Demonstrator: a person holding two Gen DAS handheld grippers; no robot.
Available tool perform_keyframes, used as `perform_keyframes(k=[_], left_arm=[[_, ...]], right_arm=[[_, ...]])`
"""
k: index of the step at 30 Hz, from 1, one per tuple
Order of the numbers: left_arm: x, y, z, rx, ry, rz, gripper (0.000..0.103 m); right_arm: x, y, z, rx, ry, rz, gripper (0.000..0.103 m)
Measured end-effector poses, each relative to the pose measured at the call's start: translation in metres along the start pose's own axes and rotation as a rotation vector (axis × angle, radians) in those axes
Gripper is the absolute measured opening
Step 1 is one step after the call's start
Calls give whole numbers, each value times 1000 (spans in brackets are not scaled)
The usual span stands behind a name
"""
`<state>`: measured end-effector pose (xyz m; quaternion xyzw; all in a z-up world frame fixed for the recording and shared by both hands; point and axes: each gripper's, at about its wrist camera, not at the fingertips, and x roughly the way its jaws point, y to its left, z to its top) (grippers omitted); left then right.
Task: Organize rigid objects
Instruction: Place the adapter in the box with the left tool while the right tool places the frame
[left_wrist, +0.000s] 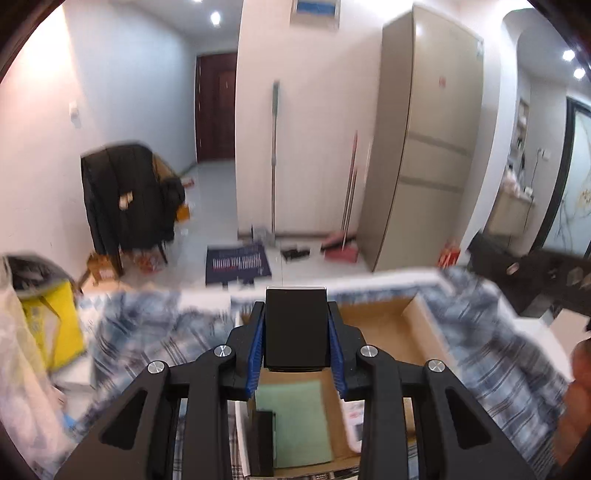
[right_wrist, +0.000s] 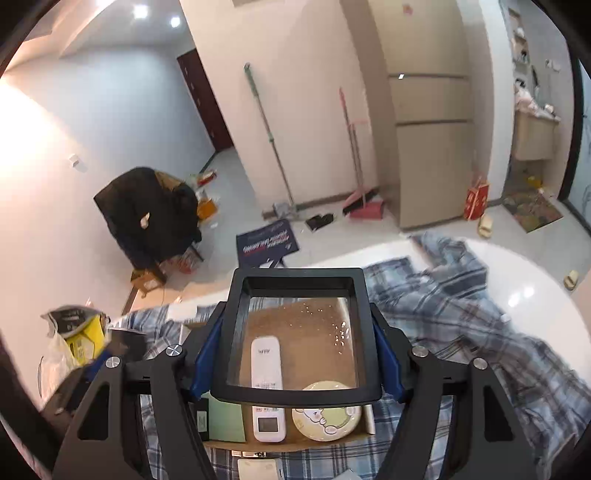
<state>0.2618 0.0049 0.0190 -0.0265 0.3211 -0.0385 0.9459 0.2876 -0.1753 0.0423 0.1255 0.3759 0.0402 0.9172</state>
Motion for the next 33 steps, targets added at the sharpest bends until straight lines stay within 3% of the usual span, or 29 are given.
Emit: perform_keyframes(k=[3,6,17,20,33], left_arm=[[38,7,-20,-23,156,3,33],[56,8,-28,-20,234,8,33],[65,-11,-39,42,312,2,33],[70,-13,-43,65,347,45,33],[67,-12,-39,47,330,21,34]], right_arm=[[24,-3,-8,-31,53,-29,69],[38,-10,-13,-33,94,-44,69],[53,-14,-19,-42,144,-58,69],[54,-13,-20,-51,142,-68,69],[62,-10,-22,-80,140,-65,69]])
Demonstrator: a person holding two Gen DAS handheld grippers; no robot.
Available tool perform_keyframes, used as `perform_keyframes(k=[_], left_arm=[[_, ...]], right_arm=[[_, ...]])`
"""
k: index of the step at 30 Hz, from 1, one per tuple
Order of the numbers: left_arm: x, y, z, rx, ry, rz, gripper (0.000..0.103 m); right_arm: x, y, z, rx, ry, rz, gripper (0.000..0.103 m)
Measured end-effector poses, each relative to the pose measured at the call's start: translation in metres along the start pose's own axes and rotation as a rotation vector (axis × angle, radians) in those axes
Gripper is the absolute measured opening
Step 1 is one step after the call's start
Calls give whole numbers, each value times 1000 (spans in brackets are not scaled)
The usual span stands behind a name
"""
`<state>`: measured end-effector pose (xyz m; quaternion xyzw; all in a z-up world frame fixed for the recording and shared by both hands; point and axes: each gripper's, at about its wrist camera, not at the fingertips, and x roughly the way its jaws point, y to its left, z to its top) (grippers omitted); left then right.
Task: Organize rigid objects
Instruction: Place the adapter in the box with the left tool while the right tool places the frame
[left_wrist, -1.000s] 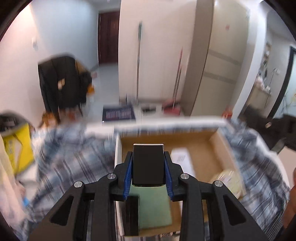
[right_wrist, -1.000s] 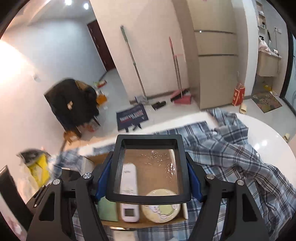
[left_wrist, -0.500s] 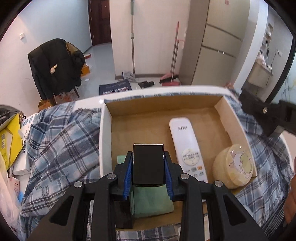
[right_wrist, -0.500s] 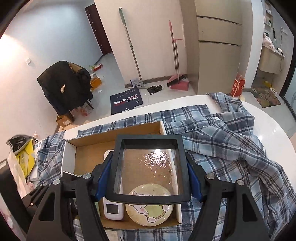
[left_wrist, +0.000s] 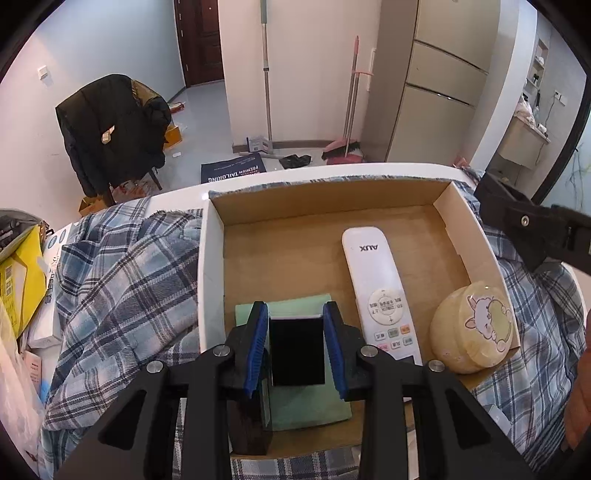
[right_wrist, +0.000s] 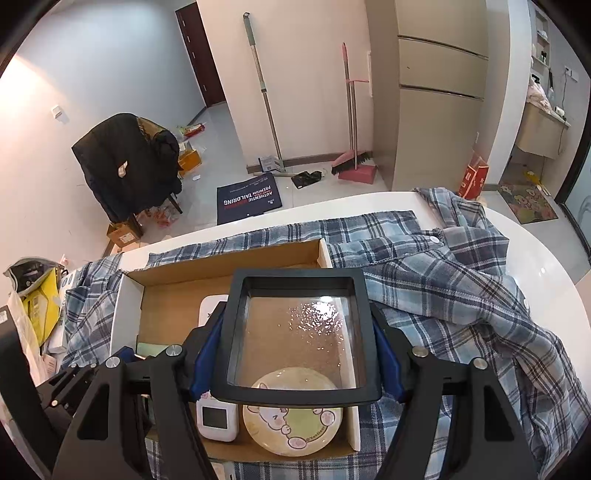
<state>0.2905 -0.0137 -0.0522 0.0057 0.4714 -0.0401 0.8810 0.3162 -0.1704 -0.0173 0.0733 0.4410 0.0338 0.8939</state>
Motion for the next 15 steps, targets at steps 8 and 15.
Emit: perform_keyframes(k=[8,15], left_arm=[[-44,12,-2,-34,-358,48,85],[-67,29,-6,-126,-520,34,89]], right_arm=[[5,4,-2,-23,-54,76,69],[29,12,-6,-55,3,110,69]])
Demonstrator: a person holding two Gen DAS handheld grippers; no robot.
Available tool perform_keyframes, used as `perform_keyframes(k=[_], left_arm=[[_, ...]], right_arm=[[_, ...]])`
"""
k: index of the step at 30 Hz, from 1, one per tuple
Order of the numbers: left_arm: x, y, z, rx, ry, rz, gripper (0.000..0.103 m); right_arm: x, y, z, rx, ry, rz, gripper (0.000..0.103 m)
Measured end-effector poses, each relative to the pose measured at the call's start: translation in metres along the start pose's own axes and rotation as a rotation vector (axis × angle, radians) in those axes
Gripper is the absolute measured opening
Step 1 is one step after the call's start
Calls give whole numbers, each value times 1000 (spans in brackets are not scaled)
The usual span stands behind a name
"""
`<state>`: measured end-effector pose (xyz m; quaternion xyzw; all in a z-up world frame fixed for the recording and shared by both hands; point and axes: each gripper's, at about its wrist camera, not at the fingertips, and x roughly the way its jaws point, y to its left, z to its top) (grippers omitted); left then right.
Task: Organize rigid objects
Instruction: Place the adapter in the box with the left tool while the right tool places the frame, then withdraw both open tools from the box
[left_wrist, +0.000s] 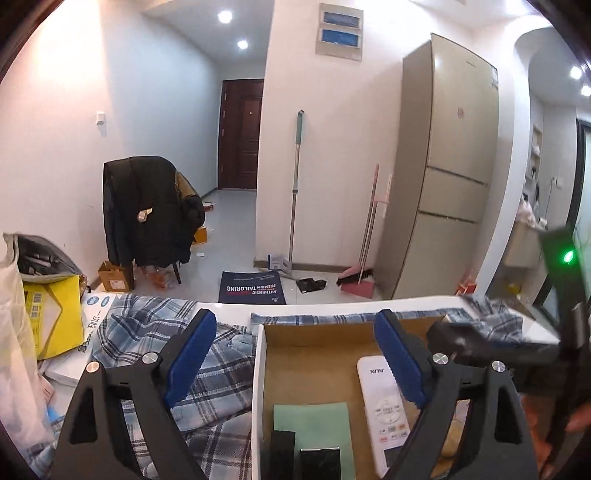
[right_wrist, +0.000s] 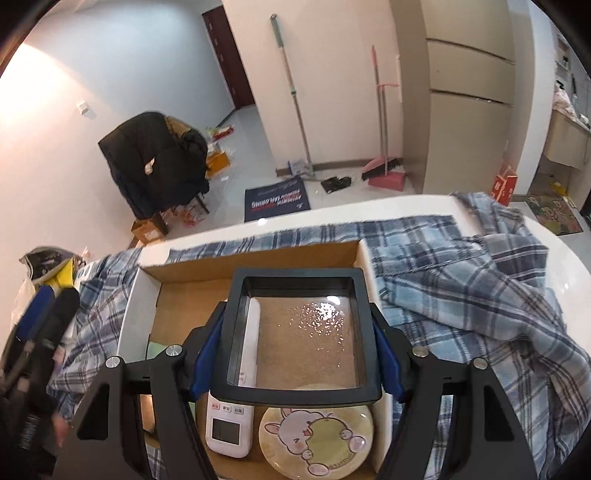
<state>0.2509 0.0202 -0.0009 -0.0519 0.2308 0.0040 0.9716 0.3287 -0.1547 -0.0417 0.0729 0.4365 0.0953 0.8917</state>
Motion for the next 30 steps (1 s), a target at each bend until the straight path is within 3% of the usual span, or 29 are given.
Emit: perform_keyframes(k=[5,8,18,25,30], left_arm=[[3,3,2,23,28,26,89],[-5,3,4,10,-2,7,89],[-9,-3,6,33,5,-14,89],[-19,-12,7,67,-30,-10,89],[-36,-13,19,63,-73,-7,89]], right_arm=[[13,3,-5,-19,35,14,69],[20,3,-8,-21,56,0,69],[30,2,-11,-45,82,-39,69],[27,2,-10,-56,65,-38,77],[-7,5,-2,-61,3,-49,78]])
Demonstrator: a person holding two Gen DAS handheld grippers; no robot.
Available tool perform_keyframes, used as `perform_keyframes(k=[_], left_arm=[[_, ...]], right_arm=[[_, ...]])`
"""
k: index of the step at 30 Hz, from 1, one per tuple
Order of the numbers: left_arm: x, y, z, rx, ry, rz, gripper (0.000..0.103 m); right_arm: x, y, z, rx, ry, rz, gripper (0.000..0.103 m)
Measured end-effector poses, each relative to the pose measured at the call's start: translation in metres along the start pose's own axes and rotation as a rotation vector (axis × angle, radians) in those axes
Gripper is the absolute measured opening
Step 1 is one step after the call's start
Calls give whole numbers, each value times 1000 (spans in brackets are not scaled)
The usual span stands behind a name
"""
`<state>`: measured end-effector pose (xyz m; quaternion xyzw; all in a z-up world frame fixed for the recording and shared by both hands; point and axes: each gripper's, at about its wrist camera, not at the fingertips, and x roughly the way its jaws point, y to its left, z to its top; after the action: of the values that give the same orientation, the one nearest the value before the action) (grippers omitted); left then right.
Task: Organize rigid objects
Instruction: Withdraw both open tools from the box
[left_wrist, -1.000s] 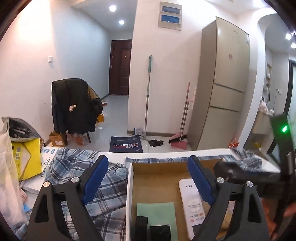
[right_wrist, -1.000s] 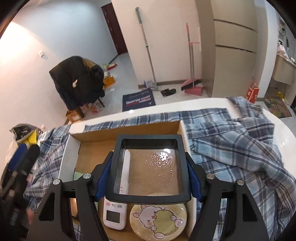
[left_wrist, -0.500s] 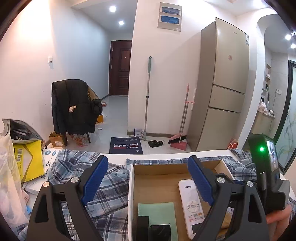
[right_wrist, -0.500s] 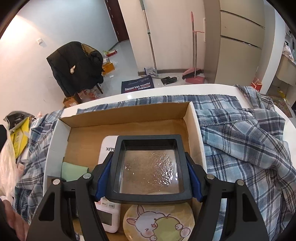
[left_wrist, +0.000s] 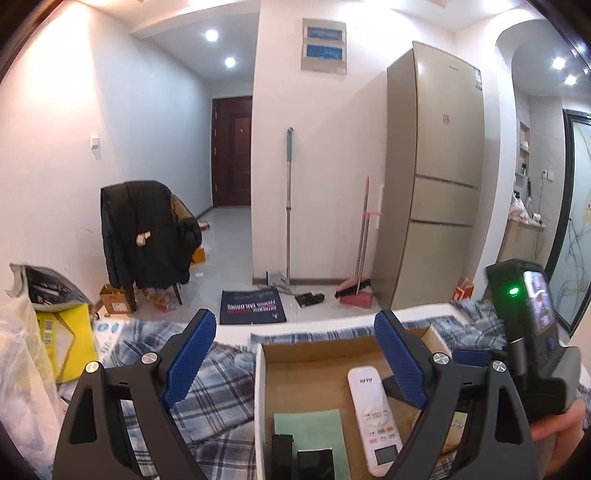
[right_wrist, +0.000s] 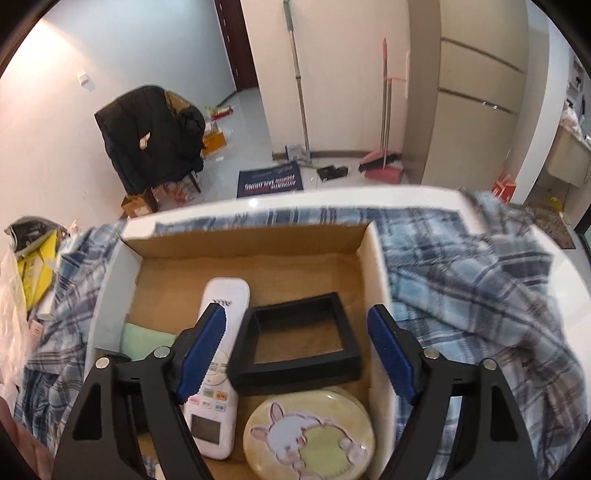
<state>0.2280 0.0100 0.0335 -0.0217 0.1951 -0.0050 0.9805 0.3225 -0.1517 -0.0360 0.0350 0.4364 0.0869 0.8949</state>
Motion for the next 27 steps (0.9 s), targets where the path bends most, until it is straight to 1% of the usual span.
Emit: perform_keyframes(k=[2,4,5,6,9,11,12,14,17,20,22,25,27], left_arm=[[-17,0,10,-10,-46,-9,89],[-37,-2,18,-13,-103,-17,89],[-49,-5,23,-10,-136,-19,89],[-57,-7,26,-8,-160,-20,89],[-83,-11,31,-5,-221,-17,89],[-101,-12,32,-1,-250,-29,90],[-110,-13,31,-3,-266,-35,90],[-133,-14,31,-10,-305,-54,103],[-164,-11,29,-14,-366,-76,103],[-189,-12,25,-17,-403,-63,103],[-203,-10,21,-24,-417,-69,103],[-217,-12,14,-6,-410,-85,103],[-222,-16,7,16,-389,-86,103]], right_arm=[[-26,-2,3,17,-37,31,78],[-53,-4,3,17,-81,45,81],[-69,-5,2,11,-110,45,85],[-82,-5,2,2,-137,40,86],[-122,-5,-2,-35,-210,23,87],[-149,-6,-10,-50,-263,32,87],[-157,-6,-12,-54,-283,40,89],[-179,-5,-23,-62,-335,56,92],[-204,0,-39,-74,-398,84,97],[-222,3,-57,-94,-445,96,103],[-230,3,-69,-107,-478,107,103],[-235,1,-85,-117,-508,104,103],[-234,-2,-96,-115,-516,80,103]])
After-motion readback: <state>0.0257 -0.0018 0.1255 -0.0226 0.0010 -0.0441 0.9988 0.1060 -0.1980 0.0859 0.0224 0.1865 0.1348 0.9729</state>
